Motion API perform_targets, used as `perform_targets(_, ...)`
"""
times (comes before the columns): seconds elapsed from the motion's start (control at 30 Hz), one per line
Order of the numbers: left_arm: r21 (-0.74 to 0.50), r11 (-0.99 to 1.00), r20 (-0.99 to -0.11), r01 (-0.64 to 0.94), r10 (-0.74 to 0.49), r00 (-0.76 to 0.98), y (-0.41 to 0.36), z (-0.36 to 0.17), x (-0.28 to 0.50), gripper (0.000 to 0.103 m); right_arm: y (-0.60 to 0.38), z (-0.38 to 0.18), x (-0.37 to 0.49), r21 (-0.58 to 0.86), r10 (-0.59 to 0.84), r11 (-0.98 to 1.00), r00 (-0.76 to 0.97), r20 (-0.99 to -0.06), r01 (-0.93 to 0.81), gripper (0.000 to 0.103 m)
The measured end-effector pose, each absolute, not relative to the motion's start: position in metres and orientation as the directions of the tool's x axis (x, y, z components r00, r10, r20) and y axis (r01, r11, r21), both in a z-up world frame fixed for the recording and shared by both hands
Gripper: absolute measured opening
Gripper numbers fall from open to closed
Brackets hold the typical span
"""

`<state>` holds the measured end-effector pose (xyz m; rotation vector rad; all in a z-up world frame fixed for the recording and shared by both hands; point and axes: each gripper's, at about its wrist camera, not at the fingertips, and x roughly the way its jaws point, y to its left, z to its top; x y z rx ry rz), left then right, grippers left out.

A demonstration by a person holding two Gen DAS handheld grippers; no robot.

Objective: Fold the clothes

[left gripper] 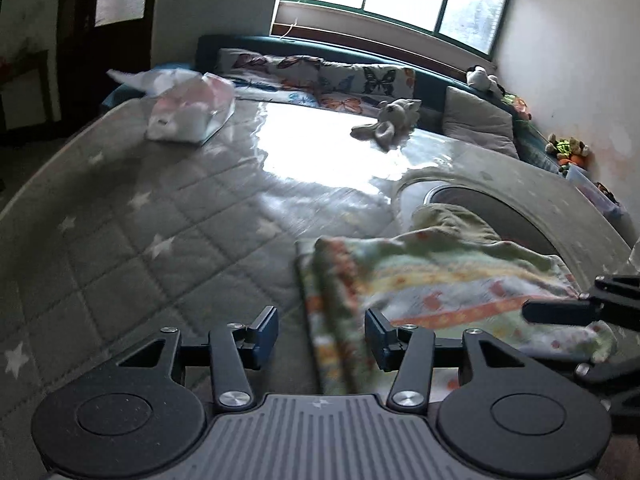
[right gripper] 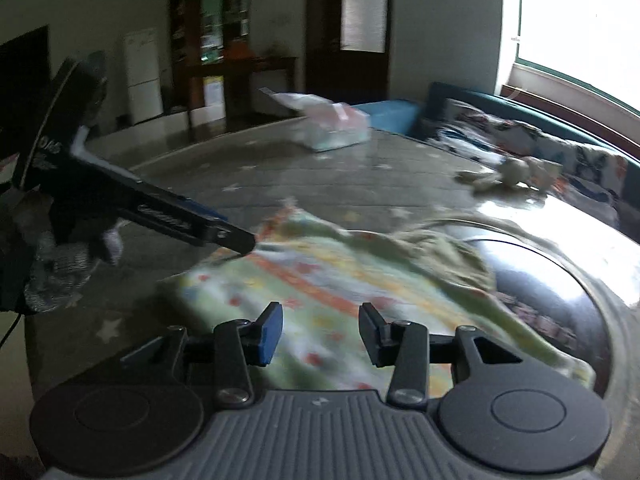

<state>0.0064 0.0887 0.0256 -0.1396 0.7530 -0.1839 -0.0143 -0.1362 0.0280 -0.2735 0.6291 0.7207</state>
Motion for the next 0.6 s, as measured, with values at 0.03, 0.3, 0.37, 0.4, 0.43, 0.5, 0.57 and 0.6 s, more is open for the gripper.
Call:
perform_targets(0.03,-0.197,0.974,-0.666,0.110,-0.215,0.714,0.091,0.025,0.005,0.055,-0.129,0.026,-0.016,-0.024,0.535,0.714,0.567,-0.626,-0.700,0.042)
perform_targets(0.3,-0.222,0.972,-0.650,0.075,-0.204,0.732,0.103,0.028,0.001,0.077,-0.094,0.021,-0.025,-0.061,0.564,0.641,0.523,-0.638,-0.765,0.042)
perform_targets(0.37,-0.225,0.972,-0.644,0.069,-0.202,0.738,0.104,0.029,0.000,0.083,-0.086,0.019,-0.025,-0.068,0.568,0.628,0.517,-0.640,-0.775,0.042)
perform_targets(0.4,-0.227,0.972,-0.641,0.067,-0.201,0.741,0.104,0.030,0.000,0.086,-0.082,0.018,-0.025,-0.072,0.570,0.622,0.514,-0.642,-0.780,0.042)
perform_targets(0.43,-0.229,0.971,-0.639,0.064,-0.200,0.743,0.105,0.031,0.000,0.087,-0.078,0.018,-0.025,-0.076,0.571,0.616,0.511,-0.643,-0.784,0.042)
perform_targets(0.5,-0.233,0.971,-0.633,0.059,-0.197,0.749,0.106,0.032,0.000,0.090,-0.070,0.013,-0.026,-0.084,0.570,0.604,0.503,-0.650,-0.793,0.042)
perform_targets(0.57,-0.236,0.970,-0.627,0.053,-0.194,0.754,0.107,0.033,-0.001,0.096,-0.064,0.010,-0.029,-0.090,0.572,0.590,0.494,-0.655,-0.802,0.042)
perform_targets(0.6,-0.238,0.970,-0.625,0.051,-0.193,0.757,0.107,0.034,-0.001,0.100,-0.062,0.010,-0.030,-0.091,0.574,0.583,0.489,-0.657,-0.808,0.042)
